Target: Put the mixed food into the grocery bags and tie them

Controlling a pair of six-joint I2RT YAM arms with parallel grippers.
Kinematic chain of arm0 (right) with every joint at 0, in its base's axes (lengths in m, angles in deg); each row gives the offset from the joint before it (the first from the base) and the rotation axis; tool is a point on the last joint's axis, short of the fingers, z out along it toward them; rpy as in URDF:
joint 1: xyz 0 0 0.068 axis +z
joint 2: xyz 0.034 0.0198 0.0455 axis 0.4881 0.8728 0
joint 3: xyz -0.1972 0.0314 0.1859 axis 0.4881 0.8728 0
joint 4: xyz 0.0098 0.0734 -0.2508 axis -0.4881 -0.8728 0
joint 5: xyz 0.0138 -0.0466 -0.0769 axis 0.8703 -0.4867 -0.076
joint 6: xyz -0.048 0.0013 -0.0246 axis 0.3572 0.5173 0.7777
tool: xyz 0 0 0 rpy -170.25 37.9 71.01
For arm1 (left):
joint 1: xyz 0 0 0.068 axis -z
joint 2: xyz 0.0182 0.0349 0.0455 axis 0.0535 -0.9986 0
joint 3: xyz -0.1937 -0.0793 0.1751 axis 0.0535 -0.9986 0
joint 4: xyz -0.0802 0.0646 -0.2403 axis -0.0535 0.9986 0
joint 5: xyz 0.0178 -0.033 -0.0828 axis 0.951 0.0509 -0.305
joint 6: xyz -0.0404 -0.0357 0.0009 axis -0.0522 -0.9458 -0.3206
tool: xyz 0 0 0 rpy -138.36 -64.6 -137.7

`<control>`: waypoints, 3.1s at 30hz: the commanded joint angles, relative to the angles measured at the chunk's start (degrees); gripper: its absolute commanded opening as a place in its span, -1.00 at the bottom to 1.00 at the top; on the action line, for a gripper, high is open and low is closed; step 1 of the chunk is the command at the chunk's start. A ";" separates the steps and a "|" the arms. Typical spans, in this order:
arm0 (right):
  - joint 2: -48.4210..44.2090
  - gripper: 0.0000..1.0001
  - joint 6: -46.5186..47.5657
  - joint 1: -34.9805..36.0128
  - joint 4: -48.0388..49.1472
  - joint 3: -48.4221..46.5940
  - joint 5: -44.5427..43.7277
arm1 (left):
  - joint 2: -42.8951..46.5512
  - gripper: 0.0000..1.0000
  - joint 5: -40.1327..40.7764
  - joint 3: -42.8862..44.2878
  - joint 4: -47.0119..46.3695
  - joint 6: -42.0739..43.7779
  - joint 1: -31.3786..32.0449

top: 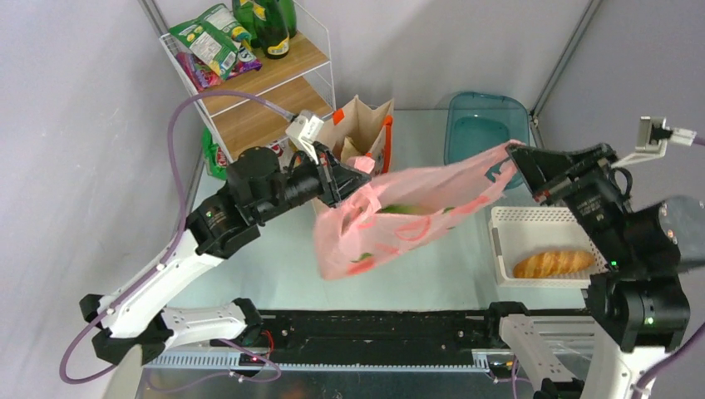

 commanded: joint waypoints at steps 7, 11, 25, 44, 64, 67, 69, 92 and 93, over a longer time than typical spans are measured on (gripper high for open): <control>-4.01 -1.00 -2.36 -0.14 4.71 18.77 4.67 | 6.97 -1.00 12.38 -1.34 -0.47 0.65 0.16; -5.72 -1.00 1.96 -1.48 1.42 18.92 -0.67 | 4.42 -1.00 8.86 -3.73 -0.51 -0.93 0.25; -3.91 -1.00 8.13 -3.13 -1.48 17.72 -4.20 | 4.37 -1.00 12.85 -4.51 -0.42 1.29 0.27; 1.30 0.24 21.33 -3.92 -5.93 8.72 -10.84 | -0.87 -1.00 9.18 3.07 -0.53 5.04 0.25; -2.07 0.79 26.63 -1.41 27.86 19.02 32.90 | 0.98 -1.00 4.09 2.57 -0.52 10.45 0.25; -0.15 0.80 30.89 8.46 26.70 19.42 28.70 | 1.14 -1.00 2.35 2.49 -0.55 10.66 0.31; 1.23 0.81 35.55 16.01 24.31 19.43 23.38 | 1.05 -1.00 1.11 2.48 -0.52 10.72 0.27; 18.97 0.73 49.12 44.87 30.94 19.43 6.83 | 3.55 -1.00 -3.61 -0.56 -1.27 12.44 0.78; 19.30 0.71 49.06 45.28 31.19 19.43 6.56 | 3.59 -1.00 -3.57 -0.62 -1.36 12.59 0.77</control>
